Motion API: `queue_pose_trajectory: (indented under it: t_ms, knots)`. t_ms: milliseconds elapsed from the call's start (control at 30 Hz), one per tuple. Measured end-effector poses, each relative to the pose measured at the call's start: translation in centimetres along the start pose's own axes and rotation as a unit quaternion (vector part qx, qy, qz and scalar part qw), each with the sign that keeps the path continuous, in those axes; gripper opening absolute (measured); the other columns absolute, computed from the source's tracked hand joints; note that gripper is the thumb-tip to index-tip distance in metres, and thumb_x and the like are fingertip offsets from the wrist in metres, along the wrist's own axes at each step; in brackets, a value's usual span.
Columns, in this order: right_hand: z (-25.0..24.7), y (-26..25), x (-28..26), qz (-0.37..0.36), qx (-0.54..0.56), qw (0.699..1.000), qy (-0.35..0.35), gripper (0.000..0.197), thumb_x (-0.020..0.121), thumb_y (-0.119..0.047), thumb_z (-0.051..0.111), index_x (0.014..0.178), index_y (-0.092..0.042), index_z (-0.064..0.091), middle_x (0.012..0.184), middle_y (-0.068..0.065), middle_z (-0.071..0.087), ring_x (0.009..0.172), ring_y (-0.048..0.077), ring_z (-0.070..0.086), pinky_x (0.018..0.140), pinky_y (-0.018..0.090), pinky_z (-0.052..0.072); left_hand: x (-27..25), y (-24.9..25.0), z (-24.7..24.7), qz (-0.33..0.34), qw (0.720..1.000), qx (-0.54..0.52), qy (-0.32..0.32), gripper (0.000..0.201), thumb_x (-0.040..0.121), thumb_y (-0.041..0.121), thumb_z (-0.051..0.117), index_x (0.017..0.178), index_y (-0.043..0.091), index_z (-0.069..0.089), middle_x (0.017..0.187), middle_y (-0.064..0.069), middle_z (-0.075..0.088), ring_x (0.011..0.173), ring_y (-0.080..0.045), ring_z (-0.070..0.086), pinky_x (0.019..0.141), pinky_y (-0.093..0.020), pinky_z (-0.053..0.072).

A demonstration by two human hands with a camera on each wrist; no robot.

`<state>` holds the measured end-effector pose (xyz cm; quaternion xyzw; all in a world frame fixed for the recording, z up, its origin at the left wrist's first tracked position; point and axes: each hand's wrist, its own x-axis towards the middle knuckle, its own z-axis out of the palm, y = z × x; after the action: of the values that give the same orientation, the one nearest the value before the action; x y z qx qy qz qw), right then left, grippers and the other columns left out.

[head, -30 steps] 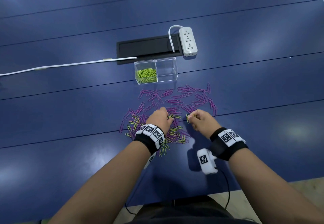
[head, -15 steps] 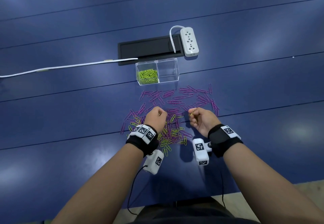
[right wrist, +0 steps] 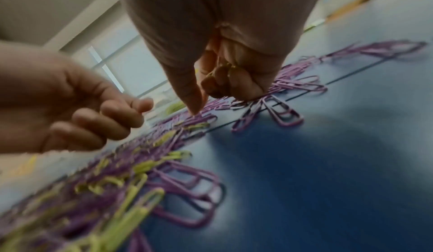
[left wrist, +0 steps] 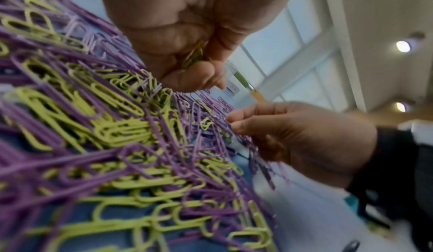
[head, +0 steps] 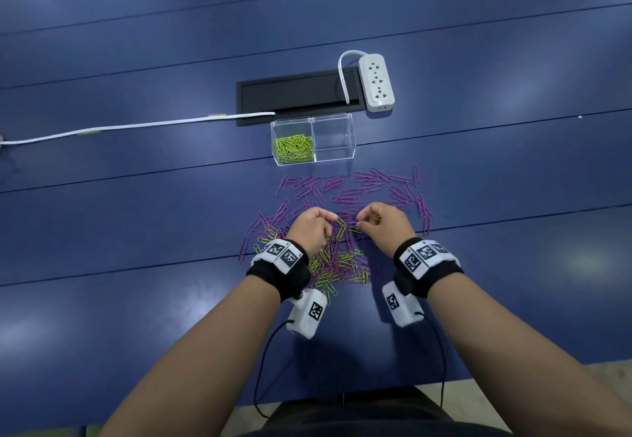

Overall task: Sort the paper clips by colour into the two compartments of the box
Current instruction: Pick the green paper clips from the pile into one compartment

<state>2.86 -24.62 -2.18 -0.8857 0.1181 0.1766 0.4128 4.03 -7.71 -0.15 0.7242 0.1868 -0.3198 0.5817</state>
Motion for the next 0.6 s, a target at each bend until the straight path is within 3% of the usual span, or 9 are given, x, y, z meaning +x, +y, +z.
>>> queue_pose_trajectory:
  t_ms: [67, 200, 300, 400, 500, 600]
  knots:
    - [0.3, -0.2, 0.0, -0.041, -0.066, 0.997, -0.013, 0.009, 0.086, -0.016, 0.061, 0.094, -0.018, 0.066, 0.065, -0.011, 0.049, 0.067, 0.012, 0.047, 0.067, 0.021, 0.036, 0.2, -0.2, 0.2, 0.030, 0.995, 0.088, 0.044, 0.030, 0.089, 0.002, 0.031, 0.083, 0.015, 0.058, 0.062, 0.001, 0.047, 0.046, -0.014, 0.036, 0.045, -0.023, 0.031]
    - [0.5, -0.2, 0.3, -0.051, -0.106, 0.993, -0.008, 0.012, 0.089, -0.018, 0.058, 0.097, -0.013, 0.065, 0.094, 0.005, 0.063, 0.087, 0.021, 0.057, 0.075, 0.027, 0.043, 0.5, -0.1, 0.4, 0.094, 0.945, 0.300, 0.084, 0.025, 0.092, 0.017, 0.038, 0.087, 0.011, 0.062, 0.089, -0.007, 0.066, 0.077, -0.024, 0.058, 0.075, -0.033, 0.049]
    - [0.1, 0.1, 0.7, -0.020, -0.101, 0.994, 0.025, 0.008, 0.090, -0.021, 0.055, 0.089, -0.015, 0.061, 0.094, 0.006, 0.063, 0.089, 0.025, 0.059, 0.079, 0.033, 0.047, 0.6, 0.0, 0.9, 0.112, 0.905, 0.405, 0.071, 0.016, 0.091, 0.027, 0.048, 0.085, 0.014, 0.055, 0.087, -0.006, 0.066, 0.081, -0.027, 0.060, 0.072, -0.035, 0.051]
    - [-0.3, 0.3, 0.7, -0.009, -0.094, 0.994, 0.059, 0.007, 0.090, -0.021, 0.055, 0.088, -0.015, 0.059, 0.092, 0.005, 0.063, 0.083, 0.022, 0.057, 0.077, 0.031, 0.047, 0.8, -0.4, 1.5, 0.125, 0.880, 0.453, 0.069, 0.021, 0.092, 0.034, 0.053, 0.096, 0.014, 0.055, 0.090, -0.007, 0.065, 0.084, -0.028, 0.062, 0.071, -0.036, 0.050]
    - [0.0, 0.1, 0.2, -0.035, -0.095, 0.994, 0.042, 0.008, 0.088, -0.021, 0.059, 0.090, -0.013, 0.061, 0.094, 0.004, 0.062, 0.083, 0.018, 0.055, 0.075, 0.026, 0.042, 1.2, -0.7, 2.0, 0.128, 0.868, 0.474, 0.076, 0.028, 0.093, 0.036, 0.053, 0.105, 0.011, 0.052, 0.097, -0.010, 0.066, 0.089, -0.031, 0.063, 0.072, -0.038, 0.051]
    - [0.6, -0.2, -0.1, -0.053, -0.127, 0.990, 0.014, 0.010, 0.086, -0.022, 0.061, 0.090, -0.013, 0.062, 0.098, 0.006, 0.061, 0.091, 0.023, 0.058, 0.081, 0.031, 0.045, 1.6, -0.6, 2.4, 0.121, 0.864, 0.482, 0.076, 0.028, 0.094, 0.034, 0.051, 0.107, 0.010, 0.052, 0.103, -0.012, 0.065, 0.096, -0.034, 0.062, 0.076, -0.041, 0.051]
